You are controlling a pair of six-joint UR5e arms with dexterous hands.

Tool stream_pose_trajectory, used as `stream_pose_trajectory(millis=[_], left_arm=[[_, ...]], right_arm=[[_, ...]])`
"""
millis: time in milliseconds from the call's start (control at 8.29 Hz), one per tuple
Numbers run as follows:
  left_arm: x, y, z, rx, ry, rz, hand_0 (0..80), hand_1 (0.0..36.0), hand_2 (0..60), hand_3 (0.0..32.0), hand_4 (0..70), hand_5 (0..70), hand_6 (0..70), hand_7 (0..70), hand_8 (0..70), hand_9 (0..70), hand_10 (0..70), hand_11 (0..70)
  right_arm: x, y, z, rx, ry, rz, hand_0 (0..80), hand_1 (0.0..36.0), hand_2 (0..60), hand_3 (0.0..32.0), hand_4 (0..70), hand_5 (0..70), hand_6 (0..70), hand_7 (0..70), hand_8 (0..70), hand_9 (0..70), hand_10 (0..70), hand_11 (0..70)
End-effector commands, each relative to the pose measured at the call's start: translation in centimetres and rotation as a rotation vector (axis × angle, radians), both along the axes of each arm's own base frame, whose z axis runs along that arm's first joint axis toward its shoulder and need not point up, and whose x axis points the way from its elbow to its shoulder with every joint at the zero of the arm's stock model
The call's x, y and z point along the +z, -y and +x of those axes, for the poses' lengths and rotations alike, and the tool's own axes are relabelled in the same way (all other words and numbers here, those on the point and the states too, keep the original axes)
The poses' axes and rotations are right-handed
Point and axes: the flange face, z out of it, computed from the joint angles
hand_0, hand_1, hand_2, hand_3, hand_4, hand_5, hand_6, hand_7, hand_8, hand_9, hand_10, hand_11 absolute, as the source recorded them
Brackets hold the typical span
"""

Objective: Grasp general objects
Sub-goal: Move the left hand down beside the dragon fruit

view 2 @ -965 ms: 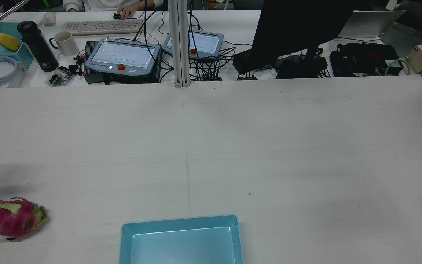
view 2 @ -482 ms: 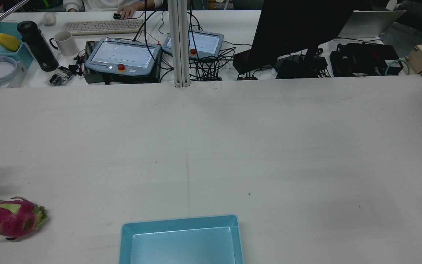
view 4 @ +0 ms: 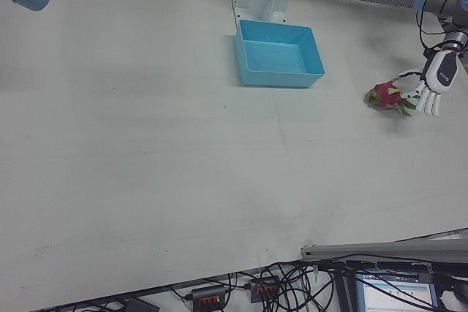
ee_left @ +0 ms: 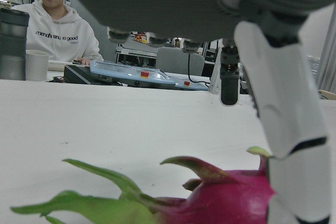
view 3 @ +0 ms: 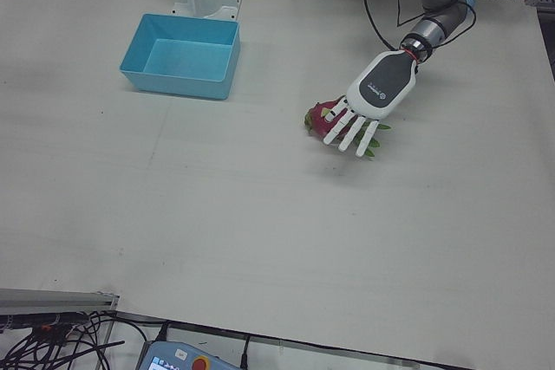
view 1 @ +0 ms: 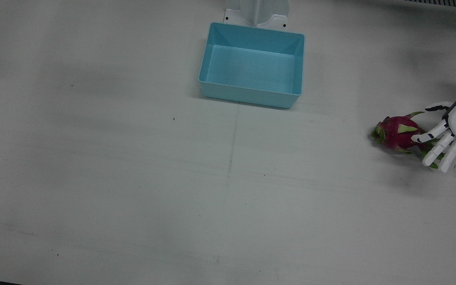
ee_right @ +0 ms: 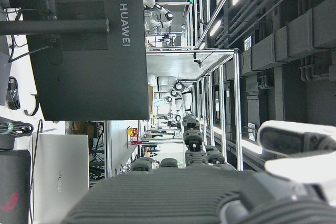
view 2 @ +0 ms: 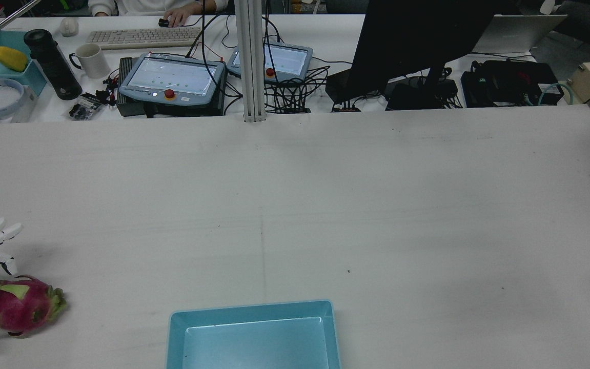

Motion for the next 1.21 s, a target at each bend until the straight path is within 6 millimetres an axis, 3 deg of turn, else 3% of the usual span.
stream_pose_trajectory(millis=[0, 241, 482, 724, 844, 1085], left_arm=[[0.2, -0.2, 1.4, -0.064, -0.04, -0.034, 80.0, 34.8, 6.5, 14.2, 0.0, 2.6, 0.0, 7.5, 0.0, 0.1, 0.0, 1.3], [0.9, -0.5, 1.6, -0.072, 0.021, -0.028, 80.0, 36.0, 6.0, 15.2, 0.0, 3.2, 0.0, 7.4, 0.0, 0.0, 0.0, 1.0], [1.3, -0.7, 1.9, -0.059, 0.025, -0.039, 80.0, 36.0, 9.0, 14.0, 0.0, 5.9, 0.0, 7.8, 0.0, 0.1, 0.0, 1.1], [2.5, -1.1, 1.8, -0.051, 0.062, -0.07, 80.0, 36.0, 6.0, 14.0, 0.0, 4.4, 0.0, 7.4, 0.0, 0.0, 0.0, 0.4], [3.1, -1.0, 2.2, -0.035, 0.034, -0.081, 79.3, 33.9, 6.0, 13.8, 0.0, 3.3, 0.0, 7.0, 0.0, 0.0, 0.0, 0.6], [2.4, -1.2, 5.1, 0.022, 0.004, -0.057, 80.0, 34.7, 9.1, 14.8, 0.0, 4.5, 0.0, 6.7, 0.0, 0.0, 0.0, 0.4]], right_arm=[[0.1, 0.0, 0.0, 0.0, 0.0, -0.002, 0.0, 0.0, 0.0, 0.0, 0.0, 0.0, 0.0, 0.0, 0.0, 0.0, 0.0, 0.0], [0.0, 0.0, 0.0, 0.0, 0.0, 0.001, 0.0, 0.0, 0.0, 0.0, 0.0, 0.0, 0.0, 0.0, 0.0, 0.0, 0.0, 0.0], [0.0, 0.0, 0.0, 0.0, 0.0, 0.001, 0.0, 0.0, 0.0, 0.0, 0.0, 0.0, 0.0, 0.0, 0.0, 0.0, 0.0, 0.0], [0.0, 0.0, 0.0, 0.0, 0.0, -0.001, 0.0, 0.0, 0.0, 0.0, 0.0, 0.0, 0.0, 0.0, 0.0, 0.0, 0.0, 0.0], [0.1, 0.0, 0.0, 0.0, 0.002, -0.001, 0.0, 0.0, 0.0, 0.0, 0.0, 0.0, 0.0, 0.0, 0.0, 0.0, 0.0, 0.0], [0.1, 0.0, 0.0, 0.0, 0.0, -0.002, 0.0, 0.0, 0.0, 0.0, 0.0, 0.0, 0.0, 0.0, 0.0, 0.0, 0.0, 0.0]])
